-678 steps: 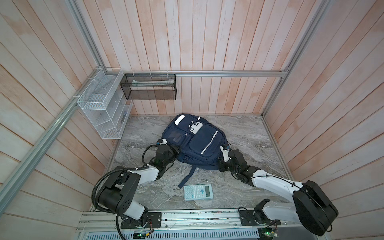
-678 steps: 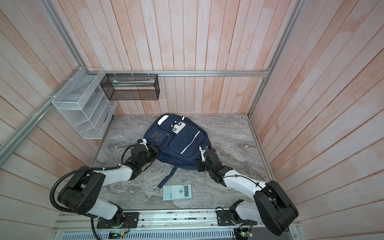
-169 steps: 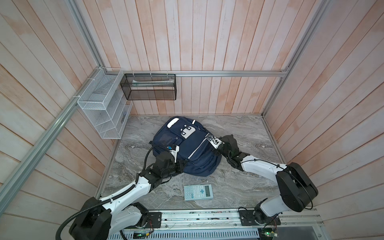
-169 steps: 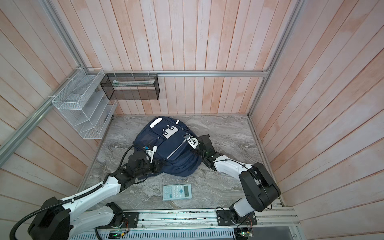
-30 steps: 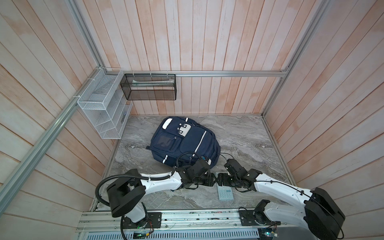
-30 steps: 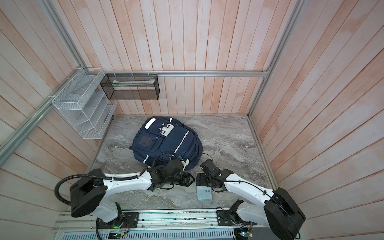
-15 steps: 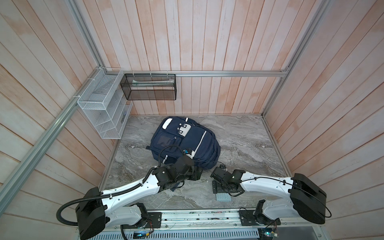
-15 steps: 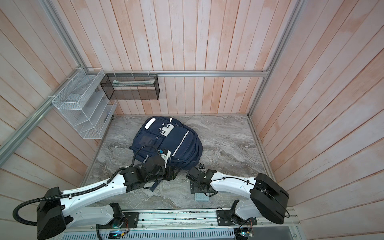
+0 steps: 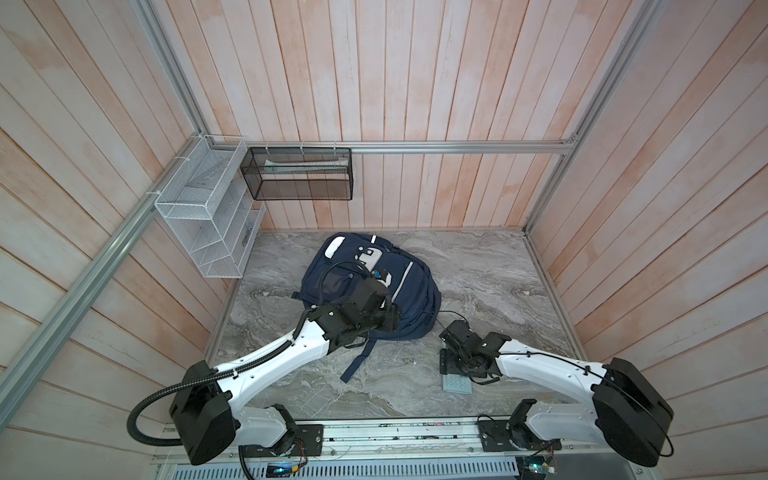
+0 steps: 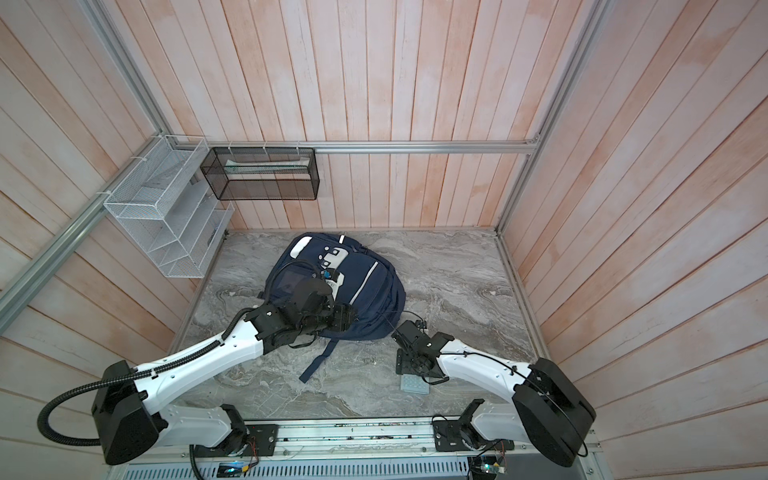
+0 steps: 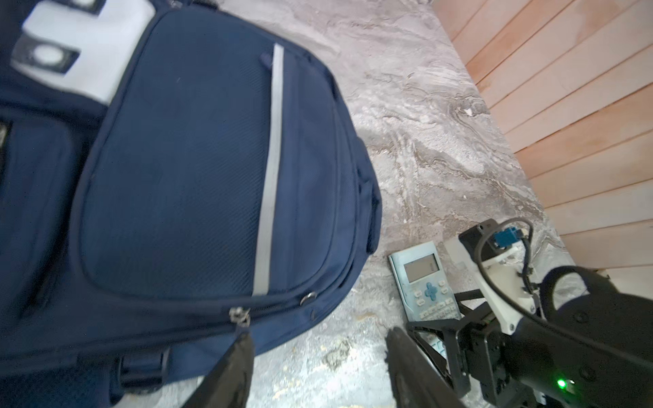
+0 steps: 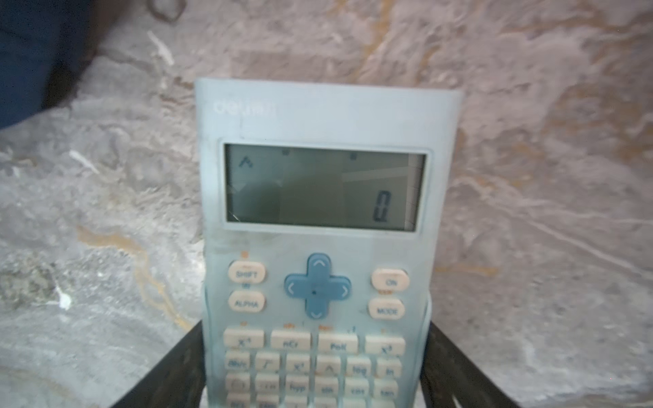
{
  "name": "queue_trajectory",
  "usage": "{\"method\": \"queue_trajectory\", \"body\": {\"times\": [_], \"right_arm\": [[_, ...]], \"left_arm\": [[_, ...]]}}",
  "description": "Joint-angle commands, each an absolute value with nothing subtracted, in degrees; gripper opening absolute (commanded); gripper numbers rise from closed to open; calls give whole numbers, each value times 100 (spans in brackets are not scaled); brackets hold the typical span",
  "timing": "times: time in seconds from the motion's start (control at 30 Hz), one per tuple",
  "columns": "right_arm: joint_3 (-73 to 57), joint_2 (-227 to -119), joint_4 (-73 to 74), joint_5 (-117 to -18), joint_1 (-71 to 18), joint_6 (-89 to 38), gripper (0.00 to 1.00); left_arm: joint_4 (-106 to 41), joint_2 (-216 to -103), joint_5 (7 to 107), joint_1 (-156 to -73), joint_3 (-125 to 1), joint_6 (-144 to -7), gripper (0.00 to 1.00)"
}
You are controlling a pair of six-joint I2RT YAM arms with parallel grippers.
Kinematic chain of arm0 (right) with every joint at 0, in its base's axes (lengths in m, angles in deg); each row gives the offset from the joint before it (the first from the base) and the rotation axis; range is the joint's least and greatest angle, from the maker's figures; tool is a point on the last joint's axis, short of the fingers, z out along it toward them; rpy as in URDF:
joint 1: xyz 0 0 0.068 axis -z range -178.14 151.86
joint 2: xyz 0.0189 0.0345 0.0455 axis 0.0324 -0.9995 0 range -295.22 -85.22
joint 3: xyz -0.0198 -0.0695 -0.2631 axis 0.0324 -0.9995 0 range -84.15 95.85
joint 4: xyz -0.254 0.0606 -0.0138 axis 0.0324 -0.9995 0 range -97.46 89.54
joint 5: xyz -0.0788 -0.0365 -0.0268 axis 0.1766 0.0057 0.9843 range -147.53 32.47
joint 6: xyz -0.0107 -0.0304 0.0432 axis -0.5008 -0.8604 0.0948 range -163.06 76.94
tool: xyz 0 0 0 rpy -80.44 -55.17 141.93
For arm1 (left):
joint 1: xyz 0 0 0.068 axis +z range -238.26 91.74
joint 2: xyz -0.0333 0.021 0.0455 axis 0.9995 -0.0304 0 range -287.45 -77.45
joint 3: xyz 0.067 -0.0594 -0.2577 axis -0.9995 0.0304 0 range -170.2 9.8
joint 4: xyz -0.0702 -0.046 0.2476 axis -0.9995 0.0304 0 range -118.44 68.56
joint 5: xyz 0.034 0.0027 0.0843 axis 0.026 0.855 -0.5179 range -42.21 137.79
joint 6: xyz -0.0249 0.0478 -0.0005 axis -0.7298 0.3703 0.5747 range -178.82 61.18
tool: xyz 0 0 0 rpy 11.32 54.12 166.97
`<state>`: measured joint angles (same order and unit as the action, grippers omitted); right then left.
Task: Pack the student bag
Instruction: 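Lift the calculator with the right gripper while the left gripper moves to the backpack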
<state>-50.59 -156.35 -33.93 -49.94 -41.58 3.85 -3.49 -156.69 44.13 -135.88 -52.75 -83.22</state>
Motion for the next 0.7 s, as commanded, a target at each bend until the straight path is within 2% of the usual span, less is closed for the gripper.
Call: {"method": "queue_trajectory", "body": {"times": [0.0,0.1,0.3,0.4,0.43,0.47,0.5,0.57,0.6,0.67], "right_arm": [[-4896,-15266,-3481,-4998,-3733,-174,50],[-4781,-15080,-3379,-5190,-3264,-513,49],[-4523,-15039,-3373,-5143,-2912,-839,48],[-4496,-15097,-3264,-5231,-2803,-938,48],[-4487,-15102,-3224,-5266,-2793,-956,48],[-4470,-15104,-3167,-5306,-2779,-973,48],[-4452,-15118,-3117,-5347,-2781,-987,47],[-4382,-15164,-3009,-5451,-2783,-1056,46],[-4341,-15202,-2960,-5463,-2770,-1092,46],[-4200,-15323,-2886,-5473,-2771,-1200,46]], "left_arm": [[-148,-16225,4294,-13623,-5737,-6985,64],[-120,-16814,4023,-13719,-6241,-6508,66],[204,-17893,3680,-13741,-7149,-6234,78],[299,-18269,3270,-13735,-7405,-6206,77],[369,-18375,3117,-13737,-7529,-6237,73],[376,-18423,2973,-13738,-7586,-6250,63],[340,-18426,2911,-13738,-7615,-6251,48],[120,-18336,2795,-13731,-7555,-6208,5],[17,-18299,2789,-13720,-7515,-6169,2],[-40,-18268,2736,-13695,-7527,-6164,2]]}}
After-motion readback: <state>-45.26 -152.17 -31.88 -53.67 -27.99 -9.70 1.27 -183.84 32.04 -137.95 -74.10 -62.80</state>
